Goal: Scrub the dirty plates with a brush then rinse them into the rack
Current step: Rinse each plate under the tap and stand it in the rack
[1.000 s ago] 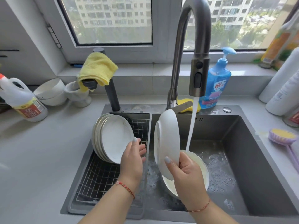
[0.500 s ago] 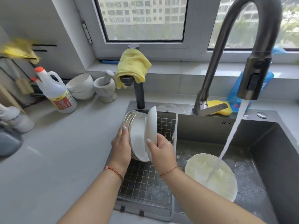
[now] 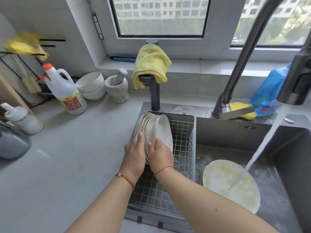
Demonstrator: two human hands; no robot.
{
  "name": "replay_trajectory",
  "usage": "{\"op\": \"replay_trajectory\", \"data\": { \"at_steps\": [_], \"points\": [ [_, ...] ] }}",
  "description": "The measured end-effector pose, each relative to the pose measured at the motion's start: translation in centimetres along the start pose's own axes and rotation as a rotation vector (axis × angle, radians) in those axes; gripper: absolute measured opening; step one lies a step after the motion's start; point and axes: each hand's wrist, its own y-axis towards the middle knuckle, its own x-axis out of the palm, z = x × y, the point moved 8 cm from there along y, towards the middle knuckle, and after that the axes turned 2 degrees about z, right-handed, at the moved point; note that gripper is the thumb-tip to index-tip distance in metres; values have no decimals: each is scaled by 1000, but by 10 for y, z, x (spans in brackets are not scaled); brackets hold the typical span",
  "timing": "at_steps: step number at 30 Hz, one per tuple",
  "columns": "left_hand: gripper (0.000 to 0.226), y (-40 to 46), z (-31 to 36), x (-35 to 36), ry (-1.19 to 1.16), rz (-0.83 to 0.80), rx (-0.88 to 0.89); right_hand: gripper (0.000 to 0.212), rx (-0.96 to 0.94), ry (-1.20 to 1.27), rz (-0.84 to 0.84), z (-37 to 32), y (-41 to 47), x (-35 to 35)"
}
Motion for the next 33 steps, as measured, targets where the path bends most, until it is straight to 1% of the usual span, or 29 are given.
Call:
{"op": "replay_trajectory", "data": {
  "at_steps": [1, 3, 4, 7, 11, 13, 15, 16, 17, 18, 19, 21, 23, 25, 27, 30, 33],
  "points": [
    [40, 0, 1, 0, -6, -3, -4, 29, 9, -12, -16, 0, 2, 3],
    [27, -1, 3, -1, -24, -7, -19, 35, 16, -30, -45, -1, 6, 9],
    [26, -2, 8, -1, -31, -8, -14, 35, 9, -31, -55, -2, 8, 12],
    [28, -5, 18, -3, -32, -10, 14, 39, -30, -8, -72, -5, 12, 18],
    [26, -6, 20, -3, -65, -19, 21, 35, -57, -12, -61, -5, 16, 17],
    [26, -5, 18, -3, -51, -6, 9, 35, -58, 22, -88, -2, 17, 17],
    [32, -5, 12, -4, -38, 30, -15, 32, -73, 67, -134, -1, 14, 17],
    [40, -5, 12, -3, -28, 58, -4, 30, -82, 86, -153, 0, 12, 15],
    [46, -7, 14, 0, -23, 96, 13, 31, -84, 94, -163, 4, 8, 9],
    [45, -10, 20, 1, -35, 139, 37, 36, -88, 95, -162, 6, 4, 3],
    [39, -15, 29, 7, -50, 152, 60, 40, -90, 97, -141, 12, -1, -7],
    [29, -26, 44, 25, -82, 128, 90, 40, -137, 96, -74, 20, -16, -33],
    [24, -36, 54, 50, -90, 75, 105, 34, -168, 95, -3, 34, -36, -67],
    [21, -44, 55, 76, -102, 9, 77, 25, -167, 80, 40, 52, -56, -97],
    [20, -54, 52, 107, -100, -85, 16, 19, -92, 32, 40, 83, -71, -122],
    [17, -67, 32, 158, -53, -241, -125, 20, 129, -91, 17, 145, -80, -154],
    [13, -72, -11, 200, -17, -339, -380, 22, 358, -217, -10, 209, -80, -181]
  ]
}}
